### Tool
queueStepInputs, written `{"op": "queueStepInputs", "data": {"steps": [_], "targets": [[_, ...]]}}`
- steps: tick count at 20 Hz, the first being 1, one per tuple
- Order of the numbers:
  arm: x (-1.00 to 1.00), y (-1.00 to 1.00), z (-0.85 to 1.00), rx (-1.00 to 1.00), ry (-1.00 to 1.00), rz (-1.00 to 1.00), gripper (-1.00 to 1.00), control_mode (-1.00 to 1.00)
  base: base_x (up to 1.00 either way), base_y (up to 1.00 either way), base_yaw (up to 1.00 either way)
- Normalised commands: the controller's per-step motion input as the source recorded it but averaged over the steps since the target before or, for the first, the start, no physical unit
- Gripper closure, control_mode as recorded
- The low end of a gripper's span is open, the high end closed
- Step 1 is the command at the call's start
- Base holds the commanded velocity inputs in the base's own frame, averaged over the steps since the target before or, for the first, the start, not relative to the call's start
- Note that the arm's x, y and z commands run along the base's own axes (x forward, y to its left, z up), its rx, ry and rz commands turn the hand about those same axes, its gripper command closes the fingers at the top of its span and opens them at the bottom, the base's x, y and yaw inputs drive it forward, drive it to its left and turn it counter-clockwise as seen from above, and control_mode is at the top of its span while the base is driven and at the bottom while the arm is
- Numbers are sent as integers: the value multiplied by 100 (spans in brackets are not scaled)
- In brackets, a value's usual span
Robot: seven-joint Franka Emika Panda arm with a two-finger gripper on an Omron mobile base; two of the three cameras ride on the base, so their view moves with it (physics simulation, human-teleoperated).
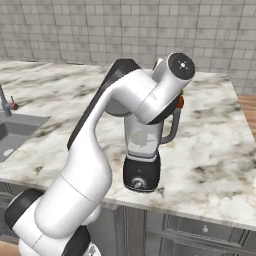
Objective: Grab the garlic and lemon from the fridge, place them in the blender, close the lid, and turn on the blender to create a marinade.
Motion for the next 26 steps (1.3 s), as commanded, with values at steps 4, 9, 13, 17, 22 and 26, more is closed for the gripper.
{"op": "queueStepInputs", "data": {"steps": [4,9,13,17,22,26], "targets": [[14,-24,-4,0,7,0,100,-100,0,0,0],[47,-50,-1,0,10,0,100,-100,0,0,0],[41,-44,0,0,3,0,100,-100,0,0,0],[21,-11,-5,0,0,0,100,-100,0,0,0],[2,27,-28,0,-2,1,100,-100,0,0,0],[0,42,-5,0,-6,8,100,-100,0,0,0]]}}
